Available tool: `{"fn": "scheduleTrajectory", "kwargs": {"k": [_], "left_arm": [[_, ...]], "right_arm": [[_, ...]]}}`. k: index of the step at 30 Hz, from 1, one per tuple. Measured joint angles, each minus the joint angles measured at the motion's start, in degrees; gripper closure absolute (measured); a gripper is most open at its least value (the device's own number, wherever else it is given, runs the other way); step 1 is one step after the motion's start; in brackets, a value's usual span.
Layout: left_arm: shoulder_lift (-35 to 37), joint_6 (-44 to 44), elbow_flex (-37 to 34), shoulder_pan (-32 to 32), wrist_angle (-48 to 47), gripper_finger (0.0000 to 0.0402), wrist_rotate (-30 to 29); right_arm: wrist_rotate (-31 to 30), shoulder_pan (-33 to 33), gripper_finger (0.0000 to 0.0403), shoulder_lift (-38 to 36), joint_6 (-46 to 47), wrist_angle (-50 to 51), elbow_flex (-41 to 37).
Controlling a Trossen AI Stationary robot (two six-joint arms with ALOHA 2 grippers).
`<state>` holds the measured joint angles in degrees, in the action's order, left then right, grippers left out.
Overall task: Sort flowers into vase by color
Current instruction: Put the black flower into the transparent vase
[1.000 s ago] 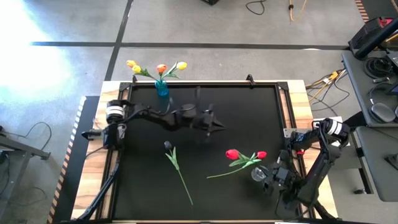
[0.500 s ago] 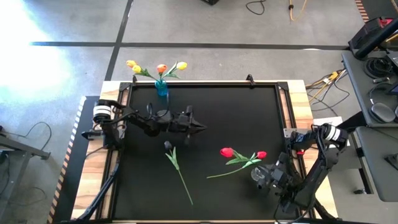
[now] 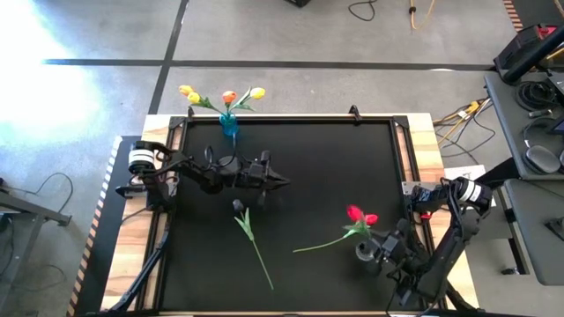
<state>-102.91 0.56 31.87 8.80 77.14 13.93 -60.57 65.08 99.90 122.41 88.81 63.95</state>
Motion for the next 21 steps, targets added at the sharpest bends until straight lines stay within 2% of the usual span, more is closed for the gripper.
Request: {"fn": "scheduleTrajectory", "kwargs": {"k": [4, 8, 13, 21], "left_arm": [[0.00, 0.00, 0.03, 0.00, 0.01, 0.0401, 0.02], [0.00, 0.04, -0.02, 0.00, 0.00, 0.0401, 0.02], [0.00, 0.04, -0.04, 0.00, 0.00, 0.0401, 0.04], [0.00, 0.02, -0.13, 0.00, -0.46, 0.0401, 0.09]], "right_arm": [[1.14, 0.00, 0.0276, 0.00, -0.02, 0.99, 1.46], [1.15, 0.00, 0.0257, -0.02, -0.04, 1.10, 3.00], [1.52, 0.00, 0.0252, -0.07, -0.61, 1.19, 6.04], [7.07, -1.38, 0.0252, -1.26, -4.57, 1.19, 11.33]]}}
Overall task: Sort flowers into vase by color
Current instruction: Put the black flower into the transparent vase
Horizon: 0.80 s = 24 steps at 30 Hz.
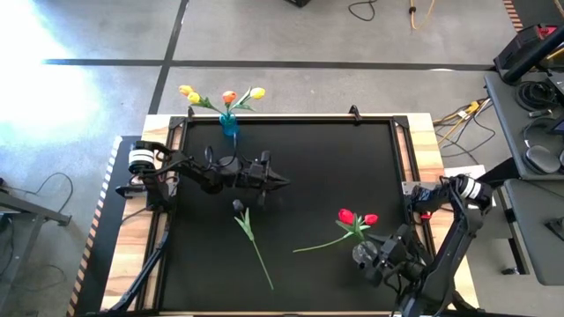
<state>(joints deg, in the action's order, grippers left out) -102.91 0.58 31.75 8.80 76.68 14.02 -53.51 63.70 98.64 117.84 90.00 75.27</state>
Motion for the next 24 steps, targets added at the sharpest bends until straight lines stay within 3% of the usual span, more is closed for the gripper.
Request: {"fn": "scheduleTrajectory", "kwargs": {"k": [14, 24], "left_arm": [[0.27, -2.07, -0.21, 0.04, -2.54, 0.0402, 0.15], [9.06, -6.70, -4.79, 0.04, -10.38, 0.0402, 1.82]], "right_arm": [[3.19, -3.00, 0.0252, -6.80, -13.06, -0.09, 5.32], [5.96, -3.90, 0.0262, -14.40, -19.78, 0.00, 6.45]]}}
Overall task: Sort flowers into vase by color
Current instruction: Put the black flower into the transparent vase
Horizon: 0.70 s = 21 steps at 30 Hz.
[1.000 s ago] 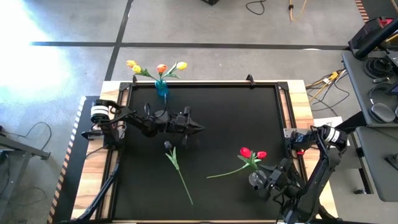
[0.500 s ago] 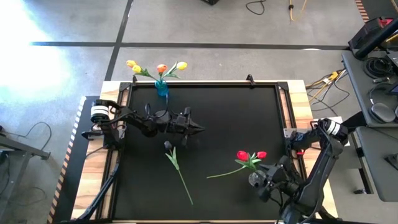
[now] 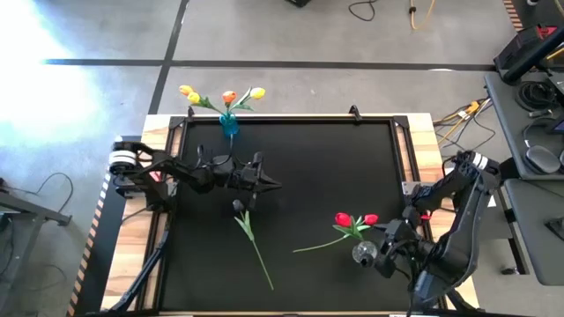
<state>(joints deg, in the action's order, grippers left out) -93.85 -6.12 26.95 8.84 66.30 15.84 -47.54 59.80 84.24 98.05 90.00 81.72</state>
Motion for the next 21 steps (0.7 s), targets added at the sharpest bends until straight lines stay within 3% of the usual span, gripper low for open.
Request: {"fn": "scheduleTrajectory", "kwargs": {"k": [5, 8, 12, 18, 21], "left_arm": [[7.44, -3.94, -4.31, 0.00, -10.02, 0.0402, 1.99], [12.94, -5.05, -4.60, -0.05, -22.89, 0.0402, 5.77], [19.63, -5.16, -1.99, -1.12, -43.87, 0.0402, 6.10], [24.74, -2.92, 1.31, -8.19, -60.00, 0.0402, 0.99], [25.66, 4.51, 2.93, -14.22, -66.13, 0.0402, -3.22]], "right_arm": [[-0.41, -3.08, 0.0281, -4.03, -6.53, 0.04, 0.02], [-1.14, -6.47, 0.0297, -6.70, -11.14, 0.01, -0.01], [-3.32, -11.92, 0.0321, -10.58, -16.70, 0.06, -0.03], [-3.96, -19.76, 0.0343, -15.34, -26.13, 0.10, -0.12], [-3.96, -22.72, 0.0344, -16.29, -30.03, 0.04, -0.14]]}}
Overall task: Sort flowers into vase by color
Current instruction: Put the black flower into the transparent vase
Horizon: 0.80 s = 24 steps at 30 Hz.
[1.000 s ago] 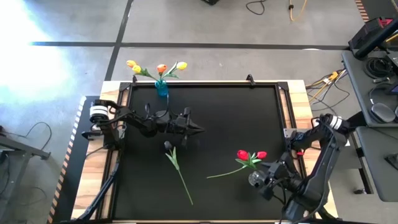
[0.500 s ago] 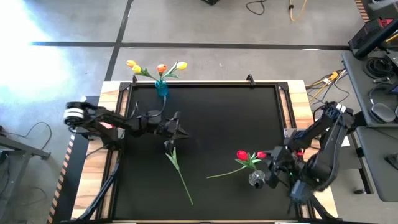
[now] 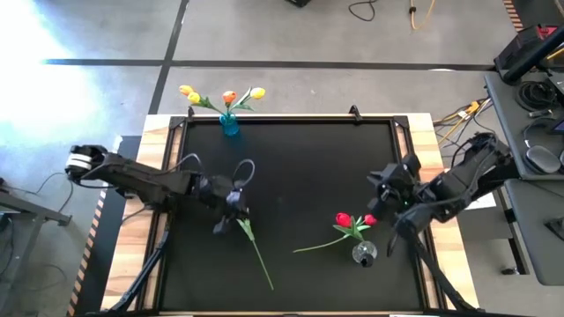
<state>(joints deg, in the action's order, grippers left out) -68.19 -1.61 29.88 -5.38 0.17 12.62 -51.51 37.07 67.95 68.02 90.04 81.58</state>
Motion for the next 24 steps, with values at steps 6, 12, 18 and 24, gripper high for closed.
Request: {"fn": "scheduleTrajectory", "kwargs": {"k": [6, 12, 18, 24], "left_arm": [[-1.32, 33.28, 2.10, -10.94, -3.16, 0.0402, -6.94], [-6.47, 67.56, 1.23, -16.44, -3.61, 0.0400, -12.06], [-12.31, 78.40, 2.89, -16.46, -2.71, 0.0350, -15.73], [-17.61, 80.80, 7.81, -15.49, -7.43, 0.0264, -16.56]], "right_arm": [[-0.03, -3.52, 0.0335, -0.02, -5.31, -0.02, -0.07], [-0.51, -4.80, 0.0323, 0.12, -8.71, -0.07, -0.09], [-1.05, -4.78, 0.0317, 0.12, -12.29, -0.09, -0.13], [-1.05, -4.76, 0.0324, 0.19, -15.09, -0.26, -0.15]]}}
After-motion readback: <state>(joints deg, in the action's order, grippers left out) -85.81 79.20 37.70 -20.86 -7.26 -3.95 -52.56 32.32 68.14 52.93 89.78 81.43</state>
